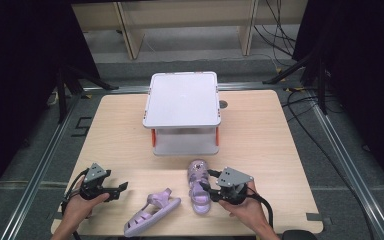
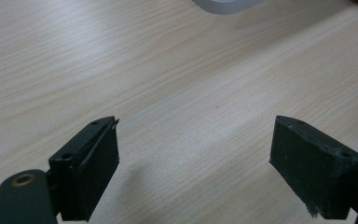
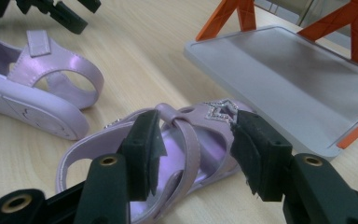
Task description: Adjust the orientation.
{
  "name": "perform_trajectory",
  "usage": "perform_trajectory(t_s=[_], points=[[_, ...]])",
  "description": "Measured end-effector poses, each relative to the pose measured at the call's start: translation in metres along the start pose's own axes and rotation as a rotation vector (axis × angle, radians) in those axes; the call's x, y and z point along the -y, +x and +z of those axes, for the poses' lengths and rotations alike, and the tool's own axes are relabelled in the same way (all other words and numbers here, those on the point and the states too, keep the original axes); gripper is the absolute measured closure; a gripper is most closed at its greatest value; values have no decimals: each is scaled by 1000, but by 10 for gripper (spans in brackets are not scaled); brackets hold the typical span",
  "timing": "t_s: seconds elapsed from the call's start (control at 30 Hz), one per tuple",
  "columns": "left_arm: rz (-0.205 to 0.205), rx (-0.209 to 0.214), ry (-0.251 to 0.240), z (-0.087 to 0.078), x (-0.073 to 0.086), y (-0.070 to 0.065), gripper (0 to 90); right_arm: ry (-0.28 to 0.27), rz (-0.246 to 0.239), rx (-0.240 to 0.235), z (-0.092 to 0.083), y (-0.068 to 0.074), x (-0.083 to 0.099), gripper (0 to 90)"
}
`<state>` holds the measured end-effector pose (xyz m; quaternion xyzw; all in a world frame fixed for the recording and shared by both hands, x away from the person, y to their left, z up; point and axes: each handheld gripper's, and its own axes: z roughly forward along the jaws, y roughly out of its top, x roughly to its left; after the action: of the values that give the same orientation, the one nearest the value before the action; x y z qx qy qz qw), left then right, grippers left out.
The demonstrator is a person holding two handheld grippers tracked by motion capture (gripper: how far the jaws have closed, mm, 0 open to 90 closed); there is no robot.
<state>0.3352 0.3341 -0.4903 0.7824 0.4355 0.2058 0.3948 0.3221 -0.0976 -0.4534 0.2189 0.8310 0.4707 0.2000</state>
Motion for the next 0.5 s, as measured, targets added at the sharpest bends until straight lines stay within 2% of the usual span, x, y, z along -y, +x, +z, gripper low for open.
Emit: perform_trajectory(t_s=[0.03, 0.07, 0.23, 0.3, 0.47, 0.5], points=[[13, -7, 11, 0, 0, 1, 149, 8, -7, -5, 1, 0, 0, 515], [15, 2, 5, 0, 0, 2, 149, 13, -13, -4, 2, 1, 0, 515], [9, -1, 5, 0, 0, 1, 149, 42, -41, -10, 9, 4, 0, 515], [2, 4, 0, 0, 0, 0, 149, 47, -33, -30, 12, 5, 0, 517], [22, 8, 0, -1, 0, 1, 148, 67, -45, -35, 20, 6, 0, 528], [8, 5, -4, -1, 0, -1, 149, 70, -52, -37, 21, 7, 0, 541]])
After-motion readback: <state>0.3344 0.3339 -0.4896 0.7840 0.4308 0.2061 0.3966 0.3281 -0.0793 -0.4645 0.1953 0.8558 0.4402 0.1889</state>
